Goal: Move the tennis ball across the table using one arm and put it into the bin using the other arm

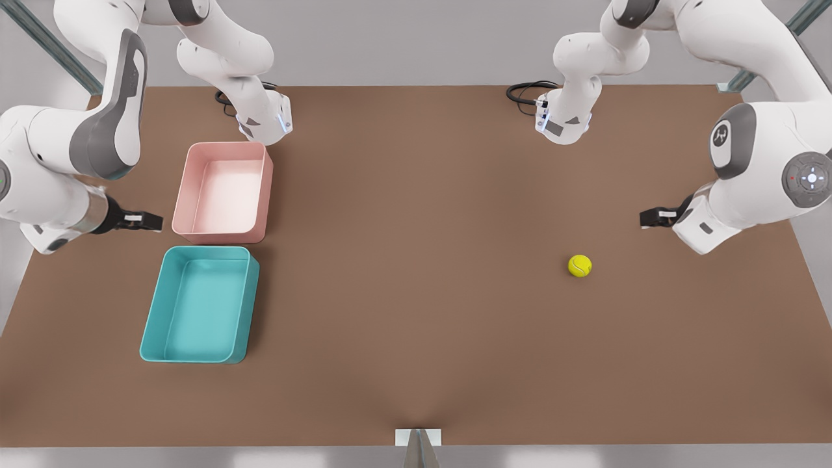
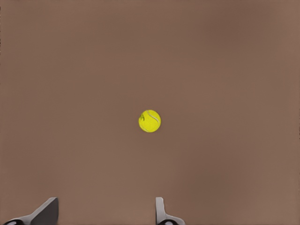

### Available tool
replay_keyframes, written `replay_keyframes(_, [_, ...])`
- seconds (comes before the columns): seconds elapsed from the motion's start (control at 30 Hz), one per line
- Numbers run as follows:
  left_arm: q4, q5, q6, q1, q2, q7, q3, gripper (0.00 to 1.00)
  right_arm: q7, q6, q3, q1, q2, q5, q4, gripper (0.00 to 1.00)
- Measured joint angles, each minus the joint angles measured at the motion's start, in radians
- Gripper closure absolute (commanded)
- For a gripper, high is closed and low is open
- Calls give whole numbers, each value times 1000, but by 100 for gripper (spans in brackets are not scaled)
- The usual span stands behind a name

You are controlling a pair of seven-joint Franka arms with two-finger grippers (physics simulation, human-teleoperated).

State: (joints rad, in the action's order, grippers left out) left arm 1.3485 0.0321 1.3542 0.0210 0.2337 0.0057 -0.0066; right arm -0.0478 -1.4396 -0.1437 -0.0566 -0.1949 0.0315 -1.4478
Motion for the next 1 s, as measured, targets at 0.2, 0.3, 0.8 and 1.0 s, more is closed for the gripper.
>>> replay_keyframes(0.2, [103,-1,68,2,-1,16,11,79,-10,-68,-1,4,-7,-15,4,0])
replay_keyframes(0.3, [335,11,227,-7,-1,175,35,79,-15,-83,-2,5,-7,-19,2,0])
replay_keyframes(0.8, [764,64,953,-58,161,1187,38,79,-24,-81,6,-7,-54,-47,-2,0])
replay_keyframes(1.0, [785,76,1028,-60,159,1337,36,79,-25,-80,6,-7,-55,-49,-2,0])
